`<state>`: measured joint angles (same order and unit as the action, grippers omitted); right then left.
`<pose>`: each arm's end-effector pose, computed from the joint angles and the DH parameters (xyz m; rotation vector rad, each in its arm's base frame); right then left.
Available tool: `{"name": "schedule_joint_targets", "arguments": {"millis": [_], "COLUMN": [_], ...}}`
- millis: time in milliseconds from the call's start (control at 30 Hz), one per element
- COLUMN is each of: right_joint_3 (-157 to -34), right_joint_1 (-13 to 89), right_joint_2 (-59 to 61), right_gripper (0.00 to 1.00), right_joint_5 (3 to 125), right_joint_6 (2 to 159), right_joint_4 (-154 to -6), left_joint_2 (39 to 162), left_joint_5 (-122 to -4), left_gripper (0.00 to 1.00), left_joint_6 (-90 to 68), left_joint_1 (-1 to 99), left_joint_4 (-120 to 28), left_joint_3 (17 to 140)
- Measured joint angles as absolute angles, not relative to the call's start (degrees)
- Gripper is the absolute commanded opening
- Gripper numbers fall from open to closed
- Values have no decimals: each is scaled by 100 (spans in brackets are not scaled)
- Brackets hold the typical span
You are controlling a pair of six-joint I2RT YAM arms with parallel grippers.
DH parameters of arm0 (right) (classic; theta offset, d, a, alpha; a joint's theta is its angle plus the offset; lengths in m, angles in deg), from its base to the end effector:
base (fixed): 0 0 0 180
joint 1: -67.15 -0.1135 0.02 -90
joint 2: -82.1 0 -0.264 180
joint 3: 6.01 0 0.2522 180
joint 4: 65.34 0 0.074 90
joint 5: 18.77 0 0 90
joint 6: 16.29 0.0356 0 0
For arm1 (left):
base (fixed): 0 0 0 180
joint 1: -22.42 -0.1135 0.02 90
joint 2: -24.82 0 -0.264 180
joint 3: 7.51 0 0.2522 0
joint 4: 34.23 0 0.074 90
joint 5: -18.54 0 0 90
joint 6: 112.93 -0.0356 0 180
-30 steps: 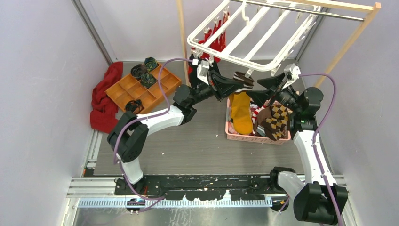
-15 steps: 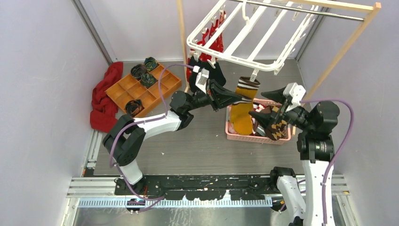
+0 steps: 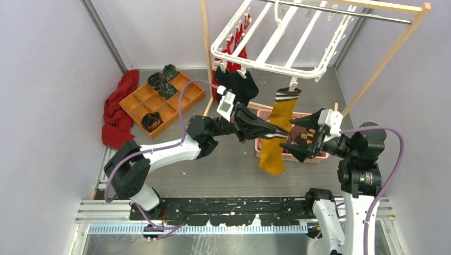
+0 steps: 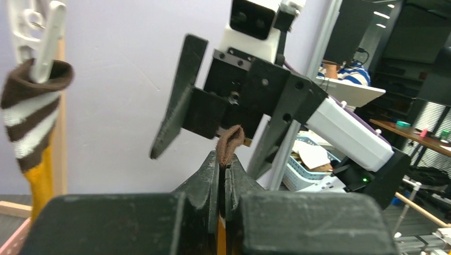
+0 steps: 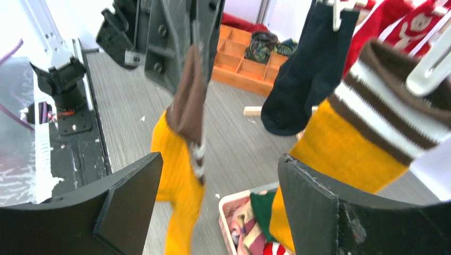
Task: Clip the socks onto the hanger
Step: Adjust the hanger on the clothesline, then rotate the hanger at the clothesline.
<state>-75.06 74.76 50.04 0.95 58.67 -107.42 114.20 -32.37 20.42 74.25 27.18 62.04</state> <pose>0.0871 0.0222 0.3977 -0.9795 1.3240 0.7069 0.1865 -0.2736 0.3594 0.8127 0.8859 -1.7752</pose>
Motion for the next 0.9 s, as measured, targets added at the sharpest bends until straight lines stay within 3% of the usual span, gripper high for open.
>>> {"name": "schedule_joint_targets", "arguments": {"millis": [300, 500, 900], "right_joint_3": [-7379, -7379, -7554], "right_joint_1": [6980, 6467, 6377], "right_joint_2": [4795, 4795, 4685], "right_gripper": [71, 63, 46], "right_joint_5": [75, 226, 477], "right_joint_6": [7794, 8078, 7836], "right_joint_4": [-8338, -8041, -8390], "left_joint_2": [11420, 11413, 11326], "left_joint_5": [-3381, -3504, -3550], "left_gripper": [0, 0, 0], "left_joint_6": [2193, 2283, 2344], "left_joint_1": [7556, 7556, 7556], "left_joint_4": [2884, 2900, 2941], "left_joint_3": [6204, 6259, 6335]}}
